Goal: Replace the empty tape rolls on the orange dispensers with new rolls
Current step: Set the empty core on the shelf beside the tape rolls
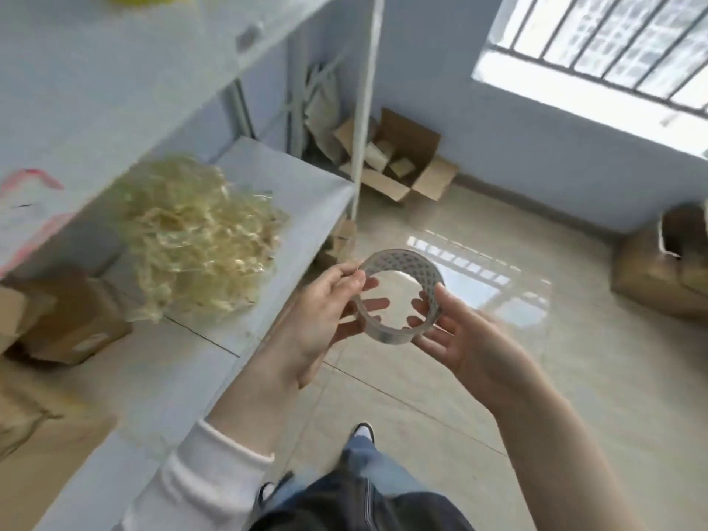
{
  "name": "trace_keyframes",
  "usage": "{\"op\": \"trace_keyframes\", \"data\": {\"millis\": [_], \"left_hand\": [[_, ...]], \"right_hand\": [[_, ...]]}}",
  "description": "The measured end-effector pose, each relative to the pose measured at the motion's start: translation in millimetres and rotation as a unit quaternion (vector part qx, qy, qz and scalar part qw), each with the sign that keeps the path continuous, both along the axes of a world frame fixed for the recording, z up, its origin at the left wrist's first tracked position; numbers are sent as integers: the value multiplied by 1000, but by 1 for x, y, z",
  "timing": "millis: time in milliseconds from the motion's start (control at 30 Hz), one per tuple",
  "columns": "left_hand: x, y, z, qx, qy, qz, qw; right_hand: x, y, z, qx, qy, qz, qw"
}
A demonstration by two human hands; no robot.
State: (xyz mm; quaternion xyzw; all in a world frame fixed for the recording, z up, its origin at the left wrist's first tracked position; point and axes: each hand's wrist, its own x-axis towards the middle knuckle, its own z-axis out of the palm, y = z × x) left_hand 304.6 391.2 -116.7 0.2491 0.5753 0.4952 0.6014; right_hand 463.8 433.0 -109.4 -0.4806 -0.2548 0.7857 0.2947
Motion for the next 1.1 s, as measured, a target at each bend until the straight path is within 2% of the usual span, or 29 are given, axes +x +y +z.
{"op": "trace_keyframes", "data": {"millis": [300,733,1100], "left_hand": [[12,110,-26,-57,-4,-53,997],[-48,289,-12,-14,-11,-98,995],[-27,415,-18,-15,-10,-94,995]], "right_hand": [[22,96,-29,-34,-14,-52,998],[-29,270,-11,11,-9,-61,998],[-7,400,-22,9,-9,-51,999]]}}
